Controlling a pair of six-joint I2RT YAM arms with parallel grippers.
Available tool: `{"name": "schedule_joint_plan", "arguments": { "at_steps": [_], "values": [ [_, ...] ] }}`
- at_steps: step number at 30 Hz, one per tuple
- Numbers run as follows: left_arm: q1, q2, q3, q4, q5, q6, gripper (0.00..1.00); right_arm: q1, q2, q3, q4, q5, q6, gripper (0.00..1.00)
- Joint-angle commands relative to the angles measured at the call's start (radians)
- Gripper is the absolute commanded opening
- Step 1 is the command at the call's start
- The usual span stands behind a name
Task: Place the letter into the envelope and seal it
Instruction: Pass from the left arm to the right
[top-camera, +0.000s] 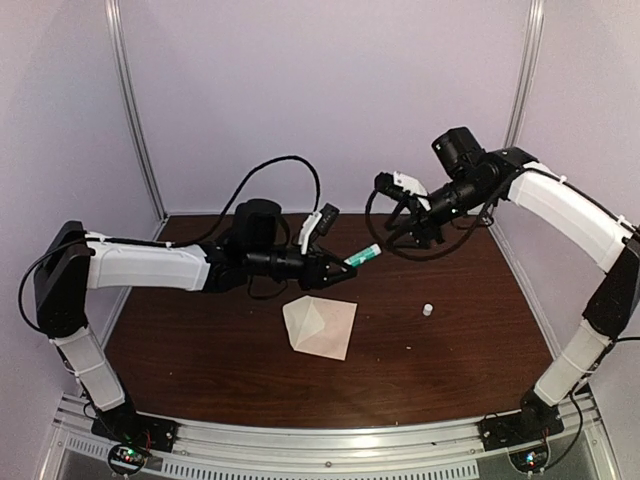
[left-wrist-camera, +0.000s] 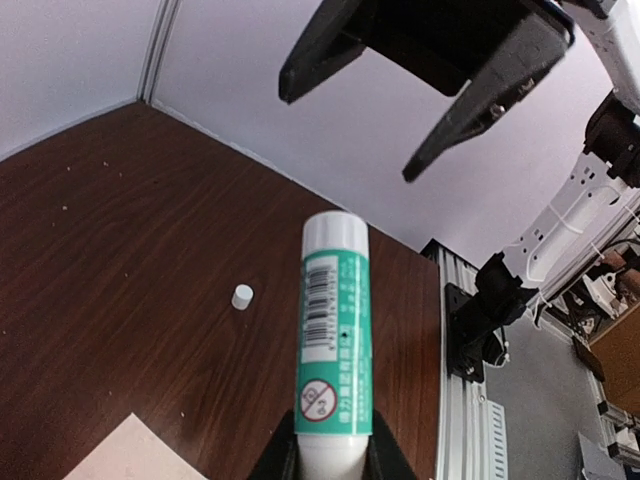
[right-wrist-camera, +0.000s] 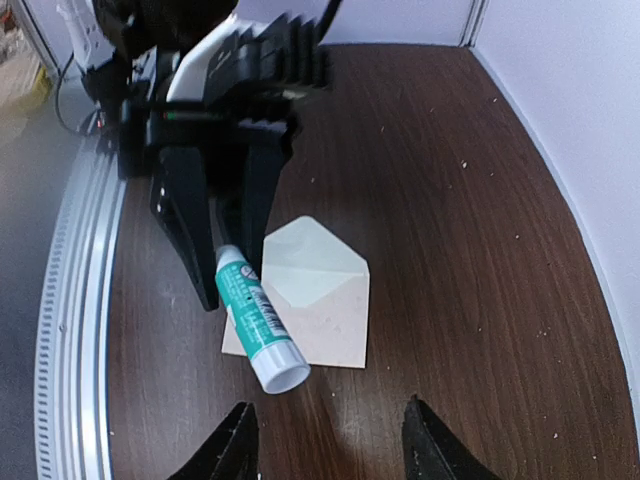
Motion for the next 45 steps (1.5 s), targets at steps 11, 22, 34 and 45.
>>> {"name": "schedule_joint_plan", "arguments": {
  "at_steps": [11,22,34,45],
  "values": [
    [0.009,0.008,0.128,-0.418,0.175,0.055,0.04,0.262,-0.057,-0.159,0.004,0.513,-0.197,0.52],
    [0.009,0.024,0.14,-0.437,0.193,0.061,0.03,0.337,-0.042,-0.17,-0.012,0.514,-0.205,0.45],
    [0.009,0.031,0.145,-0.432,0.198,0.062,0.02,0.356,-0.022,-0.186,-0.005,0.522,-0.196,0.27],
    [0.011,0.01,0.144,-0.428,0.116,0.076,0.22,0.339,-0.026,-0.211,0.063,0.507,-0.122,0.16]
  ]
}}
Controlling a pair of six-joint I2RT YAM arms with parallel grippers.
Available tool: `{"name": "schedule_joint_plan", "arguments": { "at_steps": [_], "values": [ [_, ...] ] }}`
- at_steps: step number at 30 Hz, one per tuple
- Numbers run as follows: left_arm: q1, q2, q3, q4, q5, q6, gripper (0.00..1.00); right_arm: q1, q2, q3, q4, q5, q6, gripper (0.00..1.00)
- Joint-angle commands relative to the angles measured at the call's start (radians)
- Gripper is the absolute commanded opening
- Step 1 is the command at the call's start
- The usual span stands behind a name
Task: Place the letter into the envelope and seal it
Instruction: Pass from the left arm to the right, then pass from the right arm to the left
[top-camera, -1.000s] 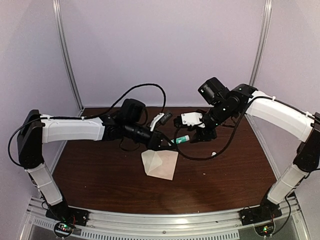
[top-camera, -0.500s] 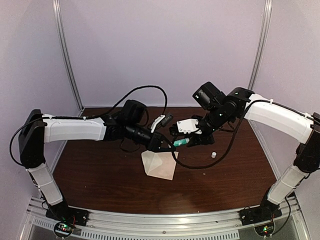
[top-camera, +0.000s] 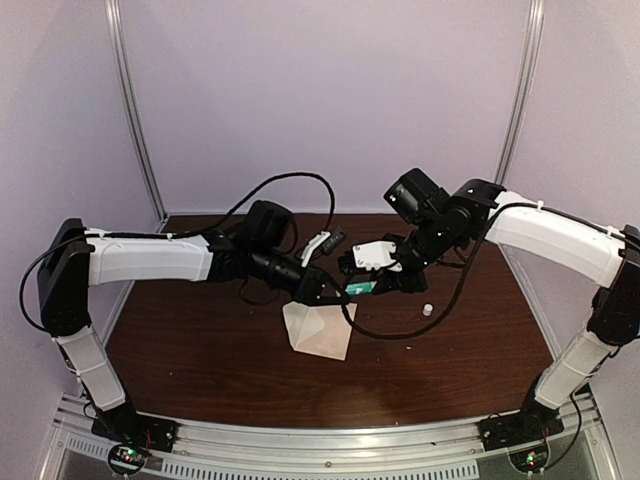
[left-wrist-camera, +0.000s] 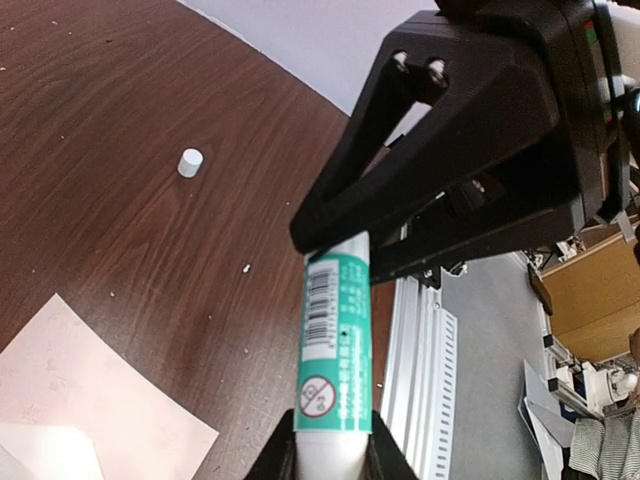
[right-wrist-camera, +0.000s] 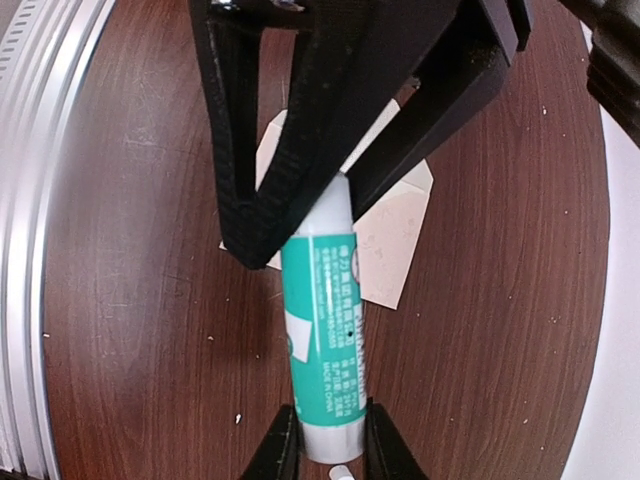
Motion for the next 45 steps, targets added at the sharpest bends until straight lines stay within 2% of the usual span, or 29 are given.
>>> {"name": "schedule_joint_plan", "arguments": {
  "at_steps": [1,4,7,9,12,14,16,21,27,33,36,45],
  "values": [
    [0.008,-0.025,0.028,0.031,-0.092,0.035,0.29,-0.02,0.004,-0.006,0.057,-0.016,0.073,0.16],
    [0.008,-0.084,0.0,0.058,-0.199,0.062,0.43,-0.071,0.014,0.025,0.065,-0.082,0.128,0.14],
    [0.008,-0.155,-0.06,0.166,-0.293,0.066,0.5,-0.134,0.021,0.066,0.089,-0.183,0.221,0.14],
    [0.008,-0.197,-0.136,0.283,-0.378,0.017,0.51,-0.177,0.024,0.087,0.117,-0.266,0.293,0.14],
    [0.005,-0.277,-0.316,0.617,-0.565,-0.088,0.52,-0.246,0.029,0.104,0.182,-0.402,0.419,0.15],
    [-0.009,-0.298,-0.433,0.88,-0.625,-0.108,0.57,-0.279,0.031,0.109,0.229,-0.505,0.496,0.16],
    [-0.023,-0.292,-0.472,1.027,-0.672,-0.093,0.59,-0.299,0.033,0.108,0.279,-0.569,0.563,0.16],
    [-0.033,-0.213,-0.429,1.203,-0.654,-0.11,0.63,-0.326,0.028,0.066,0.431,-0.708,0.745,0.17],
    [-0.033,-0.066,-0.345,1.364,-0.609,-0.275,0.65,-0.329,0.044,0.017,0.57,-0.841,0.881,0.17],
    [-0.033,0.064,-0.262,1.47,-0.584,-0.427,0.65,-0.329,0.034,-0.022,0.653,-0.894,0.955,0.17],
    [-0.033,0.114,-0.226,1.531,-0.561,-0.469,0.62,-0.329,0.033,-0.042,0.693,-0.906,0.986,0.17],
    [-0.033,0.18,-0.16,1.58,-0.533,-0.507,0.46,-0.329,0.04,-0.068,0.734,-0.918,1.015,0.17]
  ]
}}
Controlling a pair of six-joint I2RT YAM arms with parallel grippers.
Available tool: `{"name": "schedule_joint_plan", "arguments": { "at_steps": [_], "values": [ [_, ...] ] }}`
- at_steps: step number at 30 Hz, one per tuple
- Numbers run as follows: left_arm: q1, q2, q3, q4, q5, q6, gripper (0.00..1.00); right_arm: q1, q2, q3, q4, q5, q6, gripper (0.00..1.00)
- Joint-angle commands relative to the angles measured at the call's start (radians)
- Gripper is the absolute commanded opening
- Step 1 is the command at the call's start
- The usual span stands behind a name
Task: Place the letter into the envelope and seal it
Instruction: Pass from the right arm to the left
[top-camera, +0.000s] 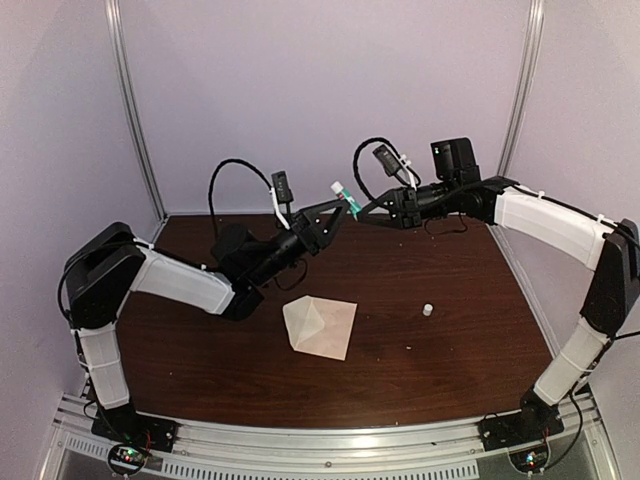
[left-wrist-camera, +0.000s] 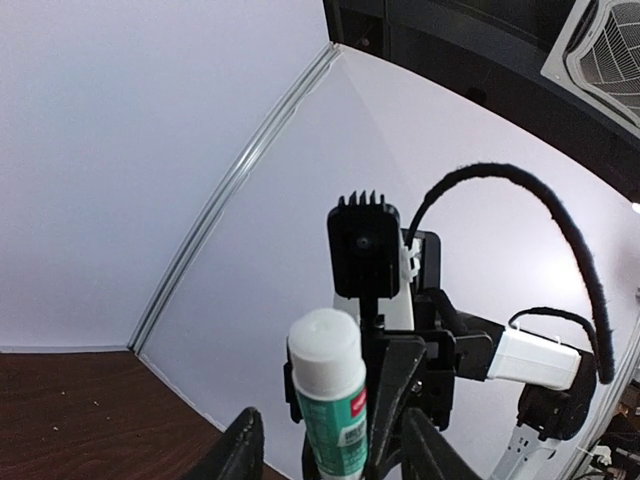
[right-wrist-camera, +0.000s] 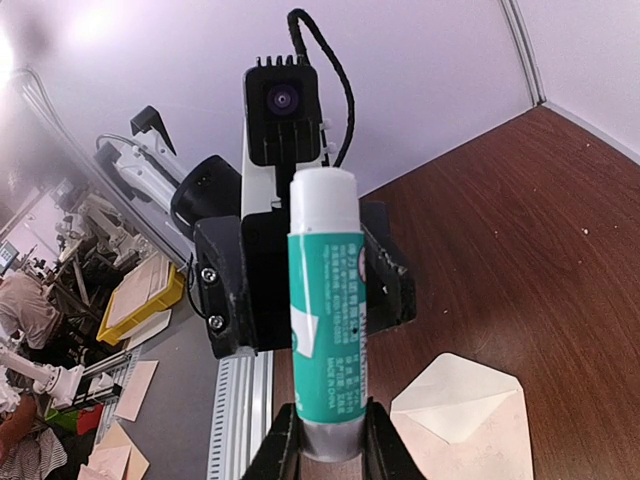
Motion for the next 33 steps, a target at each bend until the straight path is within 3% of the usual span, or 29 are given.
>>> {"name": "schedule_joint_plan", "arguments": {
  "at_steps": [1,22,33],
  "values": [
    [-0.004,0.03,0.051,0.09,0.033,-0.042,0.45,-0.004,-0.002,-0.011,0.057,-0.035,0.025,0.17],
    [-0.003,0.087,0.123,0.102,0.071,-0.054,0.28,-0.001,0.01,-0.022,0.089,-0.055,0.052,0.18],
    [0.004,0.105,0.145,0.114,0.073,-0.077,0.24,0.001,0.008,-0.034,0.093,-0.054,0.047,0.18]
  ]
}}
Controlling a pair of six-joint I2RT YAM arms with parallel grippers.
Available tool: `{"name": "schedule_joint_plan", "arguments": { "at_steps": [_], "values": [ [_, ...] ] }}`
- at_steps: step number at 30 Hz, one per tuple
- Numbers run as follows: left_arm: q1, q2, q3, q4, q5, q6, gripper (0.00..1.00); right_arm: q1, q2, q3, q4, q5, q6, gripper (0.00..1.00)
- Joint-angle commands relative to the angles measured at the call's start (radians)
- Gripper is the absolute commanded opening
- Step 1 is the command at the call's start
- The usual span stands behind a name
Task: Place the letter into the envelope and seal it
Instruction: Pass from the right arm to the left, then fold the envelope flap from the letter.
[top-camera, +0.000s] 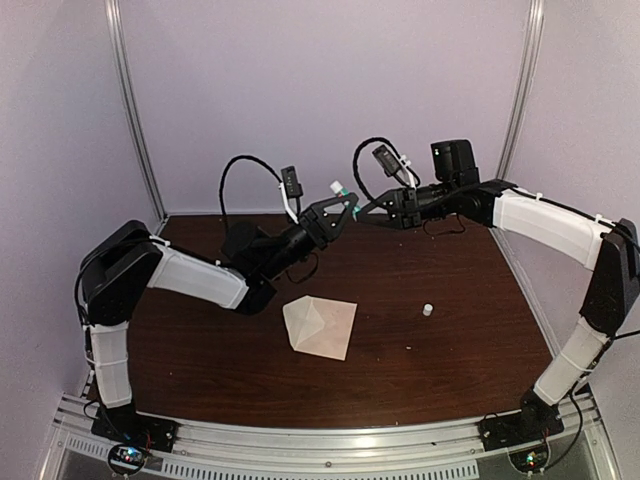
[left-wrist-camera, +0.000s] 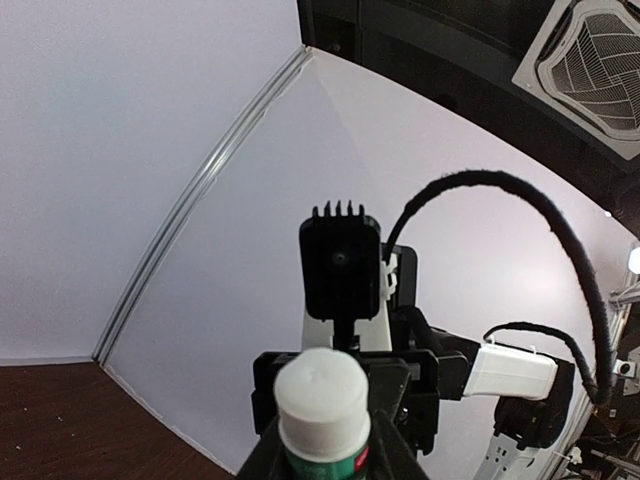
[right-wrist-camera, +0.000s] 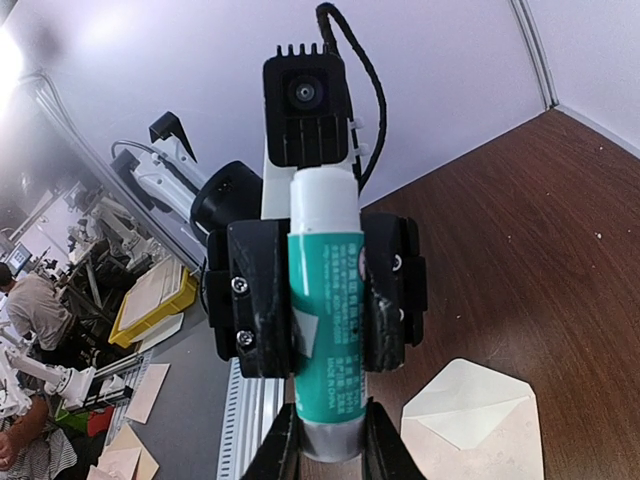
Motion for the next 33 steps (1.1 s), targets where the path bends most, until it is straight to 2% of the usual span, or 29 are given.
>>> {"name": "schedule_joint_plan", "arguments": {
  "at_steps": [1,6,9,11,15,18,19,21,24,27,29,33],
  "values": [
    [0.004,0.016,0.029,0.056,0.018,-0.016,0.23,0.0,0.004,-0.013,0.029,-0.019,-0.002,0.18],
    [0.007,0.02,0.029,0.06,0.024,-0.026,0.16,0.001,0.006,-0.013,0.03,-0.016,-0.002,0.19],
    [0.013,0.014,0.007,0.07,0.027,-0.036,0.11,-0.001,0.009,-0.001,0.004,-0.008,-0.023,0.31],
    [0.026,-0.009,-0.039,0.063,0.029,-0.039,0.09,-0.012,0.014,0.027,-0.073,0.006,-0.087,0.4],
    [0.097,-0.135,-0.212,-0.06,0.064,-0.042,0.04,-0.036,0.021,0.019,-0.189,0.101,-0.227,0.44],
    [0.163,-0.248,-0.318,-0.27,0.119,-0.021,0.01,-0.033,0.056,-0.033,-0.199,0.166,-0.251,0.41],
    [0.184,-0.29,-0.334,-0.423,0.152,0.002,0.0,-0.027,0.083,-0.04,-0.218,0.175,-0.272,0.38],
    [0.223,-0.362,-0.329,-0.731,0.187,0.09,0.0,-0.011,0.147,-0.023,-0.279,0.189,-0.319,0.26],
    [0.248,-0.437,-0.227,-1.274,0.109,0.3,0.0,0.021,0.235,0.002,-0.336,0.213,-0.363,0.15],
    [0.266,-0.435,-0.126,-1.632,-0.016,0.425,0.0,0.053,0.302,0.001,-0.324,0.253,-0.357,0.12],
    [0.313,-0.415,-0.116,-1.719,-0.017,0.42,0.0,0.069,0.344,0.009,-0.332,0.269,-0.359,0.1],
    [0.378,-0.363,-0.178,-1.681,0.07,0.351,0.0,0.085,0.412,0.018,-0.329,0.281,-0.354,0.09]
  ]
}}
